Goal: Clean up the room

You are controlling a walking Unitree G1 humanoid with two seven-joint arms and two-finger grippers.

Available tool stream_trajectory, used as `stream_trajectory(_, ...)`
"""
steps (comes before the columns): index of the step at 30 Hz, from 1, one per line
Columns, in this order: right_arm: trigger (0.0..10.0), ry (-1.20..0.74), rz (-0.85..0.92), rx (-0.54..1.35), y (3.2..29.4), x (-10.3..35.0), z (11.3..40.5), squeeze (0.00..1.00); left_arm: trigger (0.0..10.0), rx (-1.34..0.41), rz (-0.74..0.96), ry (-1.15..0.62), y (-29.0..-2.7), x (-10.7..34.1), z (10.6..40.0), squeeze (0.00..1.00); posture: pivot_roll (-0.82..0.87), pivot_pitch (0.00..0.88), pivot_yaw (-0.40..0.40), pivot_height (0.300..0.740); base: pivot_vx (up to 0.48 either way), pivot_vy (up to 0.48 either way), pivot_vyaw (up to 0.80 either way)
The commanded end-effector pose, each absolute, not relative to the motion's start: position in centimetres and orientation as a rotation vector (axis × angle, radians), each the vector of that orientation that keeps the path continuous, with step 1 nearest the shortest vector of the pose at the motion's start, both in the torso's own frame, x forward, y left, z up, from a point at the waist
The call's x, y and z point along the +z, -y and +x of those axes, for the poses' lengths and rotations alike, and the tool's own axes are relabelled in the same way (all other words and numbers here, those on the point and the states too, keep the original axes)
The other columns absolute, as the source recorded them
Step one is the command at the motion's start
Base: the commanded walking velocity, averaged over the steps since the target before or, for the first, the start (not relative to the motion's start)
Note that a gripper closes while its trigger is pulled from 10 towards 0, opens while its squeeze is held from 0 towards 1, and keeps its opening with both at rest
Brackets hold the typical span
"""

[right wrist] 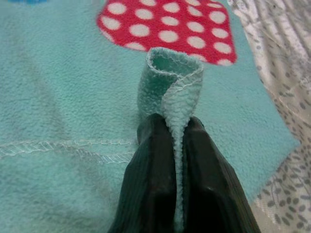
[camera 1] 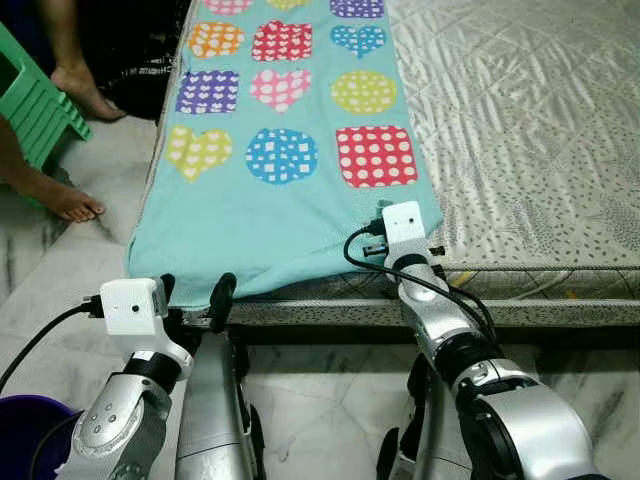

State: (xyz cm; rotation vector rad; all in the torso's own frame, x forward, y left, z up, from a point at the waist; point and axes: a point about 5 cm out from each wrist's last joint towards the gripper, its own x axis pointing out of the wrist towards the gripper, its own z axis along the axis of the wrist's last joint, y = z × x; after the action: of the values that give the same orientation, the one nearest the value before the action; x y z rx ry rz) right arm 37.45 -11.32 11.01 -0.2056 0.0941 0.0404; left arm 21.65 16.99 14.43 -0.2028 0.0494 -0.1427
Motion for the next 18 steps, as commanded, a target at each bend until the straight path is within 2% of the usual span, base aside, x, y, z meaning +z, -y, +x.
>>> stream_trajectory(1, 0.0, -0.113, -0.154, 0.025, 11.9, 10.5, 37.1, 0.00, 10.0, -0.177, -0.192, -0.036, -16.7, 15.0, 21.6, 0.00, 0.16, 0.260, -0.019, 0.516, 0.000, 0.000, 0.00)
stream_trajectory(11, 0.0, -0.043, 0.014, -0.038, 15.1, 11.1, 36.0, 0.00, 10.0, -0.297, -0.177, -0.017, -15.4, 15.8, 21.7, 0.00, 0.13, 0.243, -0.015, 0.516, 0.000, 0.000, 0.00)
stream_trajectory(16, 0.0, -0.046, 0.112, -0.026, 15.7, 10.9, 34.2, 0.00, 10.0, -0.310, -0.174, -0.035, -15.6, 15.5, 21.6, 0.00, 0.12, 0.238, -0.010, 0.516, 0.000, 0.000, 0.00)
stream_trajectory(18, 0.0, -0.068, 0.210, 0.006, 15.4, 10.8, 32.6, 0.00, 10.0, -0.322, -0.174, -0.041, -15.6, 15.4, 21.5, 0.00, 0.12, 0.237, -0.008, 0.516, 0.000, 0.000, 0.00)
